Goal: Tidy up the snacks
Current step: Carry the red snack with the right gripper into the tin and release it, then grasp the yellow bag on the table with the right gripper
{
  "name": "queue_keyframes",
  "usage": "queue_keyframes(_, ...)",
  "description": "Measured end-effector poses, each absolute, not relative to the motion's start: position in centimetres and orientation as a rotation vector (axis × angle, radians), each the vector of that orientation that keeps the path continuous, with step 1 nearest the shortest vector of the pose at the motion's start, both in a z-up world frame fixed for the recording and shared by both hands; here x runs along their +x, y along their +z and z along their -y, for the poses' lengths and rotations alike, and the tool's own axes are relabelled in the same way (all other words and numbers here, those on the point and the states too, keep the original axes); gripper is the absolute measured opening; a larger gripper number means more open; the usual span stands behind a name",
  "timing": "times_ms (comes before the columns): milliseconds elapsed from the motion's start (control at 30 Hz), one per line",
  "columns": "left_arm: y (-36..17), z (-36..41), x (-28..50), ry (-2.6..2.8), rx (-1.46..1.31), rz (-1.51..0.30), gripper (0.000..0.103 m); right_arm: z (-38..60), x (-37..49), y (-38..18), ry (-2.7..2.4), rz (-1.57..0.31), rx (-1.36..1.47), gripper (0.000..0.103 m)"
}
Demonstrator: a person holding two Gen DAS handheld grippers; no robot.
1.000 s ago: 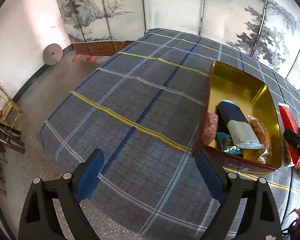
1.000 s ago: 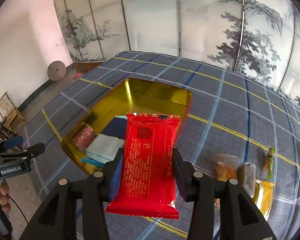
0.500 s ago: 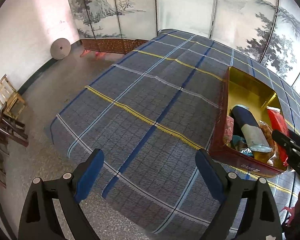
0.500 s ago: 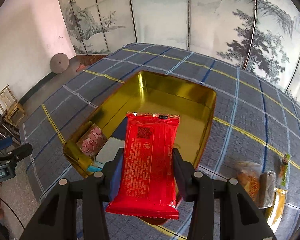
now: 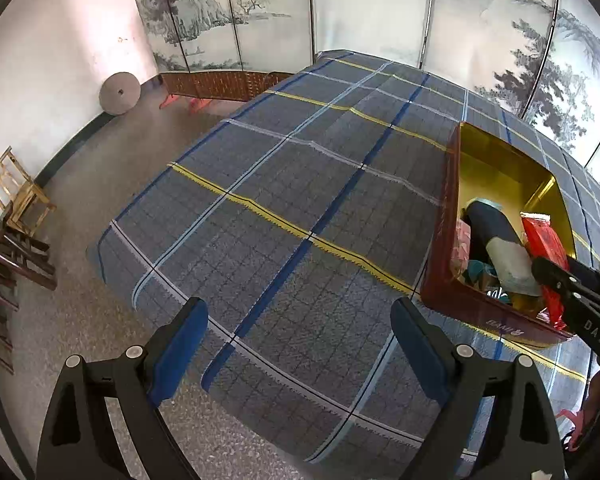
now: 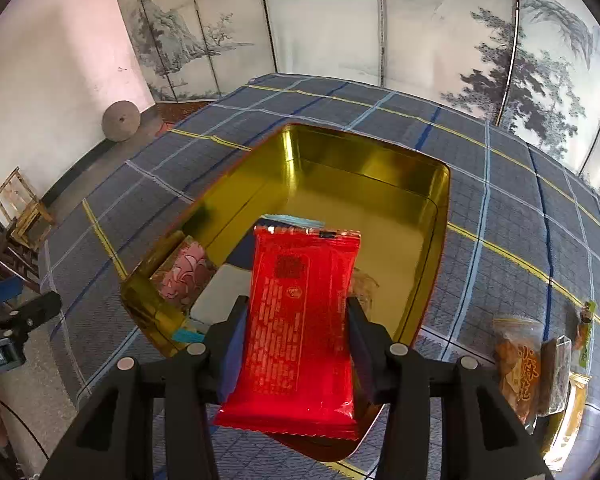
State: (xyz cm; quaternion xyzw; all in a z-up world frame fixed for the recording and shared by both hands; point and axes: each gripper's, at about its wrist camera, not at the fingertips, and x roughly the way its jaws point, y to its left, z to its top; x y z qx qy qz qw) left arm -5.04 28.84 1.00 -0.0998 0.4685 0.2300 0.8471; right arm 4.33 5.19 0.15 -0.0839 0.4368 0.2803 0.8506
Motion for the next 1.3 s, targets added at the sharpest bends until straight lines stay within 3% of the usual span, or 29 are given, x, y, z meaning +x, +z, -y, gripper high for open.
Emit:
queue_keyframes(200, 1.0, -28.4, -4.9, 0.478, -0.209, -0.992, 0.091, -5.2, 4.0, 0.4, 0.601, -0.907, -0.188, 0.052)
queue_keyframes(300, 1.1, -28.0, -4.8, 0.473, -0.205, -0.991, 0.091, -5.0, 3.7, 0.8, 0.602, -0.894, -0.196, 0.059)
queue_keyframes(833, 2.2, -22.4, -2.4, 0.358, -0.152, -0.971, 0.091, 6.9, 3.1, 2.6, 0.406, -0.847, -0.135, 0.059)
queue_keyframes(1300, 3.0, -14.6, -0.1, 0.213, -0.053, -0.973, 0.091, 17.7, 4.8, -2.6, 0.167, -0.990, -0.053, 0.066)
